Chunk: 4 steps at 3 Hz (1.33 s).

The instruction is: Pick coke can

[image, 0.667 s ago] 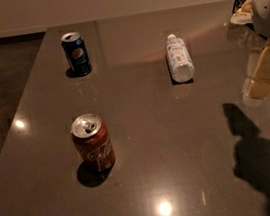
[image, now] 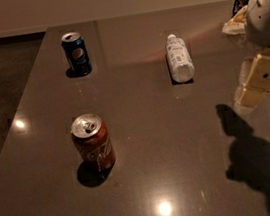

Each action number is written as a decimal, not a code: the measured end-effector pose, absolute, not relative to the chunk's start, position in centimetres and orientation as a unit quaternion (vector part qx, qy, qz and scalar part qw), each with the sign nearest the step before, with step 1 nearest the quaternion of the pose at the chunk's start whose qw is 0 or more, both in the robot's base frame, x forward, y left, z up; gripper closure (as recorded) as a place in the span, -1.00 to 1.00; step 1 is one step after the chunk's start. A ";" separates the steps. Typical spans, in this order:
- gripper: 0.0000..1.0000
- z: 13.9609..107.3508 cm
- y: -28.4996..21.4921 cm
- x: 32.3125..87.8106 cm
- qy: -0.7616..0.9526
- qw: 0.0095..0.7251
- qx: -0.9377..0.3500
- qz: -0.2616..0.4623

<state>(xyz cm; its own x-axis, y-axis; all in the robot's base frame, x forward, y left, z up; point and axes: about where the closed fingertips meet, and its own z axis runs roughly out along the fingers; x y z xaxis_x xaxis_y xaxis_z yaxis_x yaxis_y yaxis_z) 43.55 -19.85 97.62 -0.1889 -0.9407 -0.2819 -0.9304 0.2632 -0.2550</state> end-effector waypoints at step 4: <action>-1.00 91.2 -5.0 43.3 0.685 0.333 -0.610 0.220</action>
Offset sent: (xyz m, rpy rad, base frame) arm -0.0080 0.1203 -0.0681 0.5158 0.0808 0.1753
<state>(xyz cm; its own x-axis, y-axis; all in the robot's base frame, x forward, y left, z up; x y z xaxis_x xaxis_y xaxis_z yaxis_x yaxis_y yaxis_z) 43.30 -4.97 91.21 -0.0340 -0.6882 -0.7247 -0.9816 0.1592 -0.1052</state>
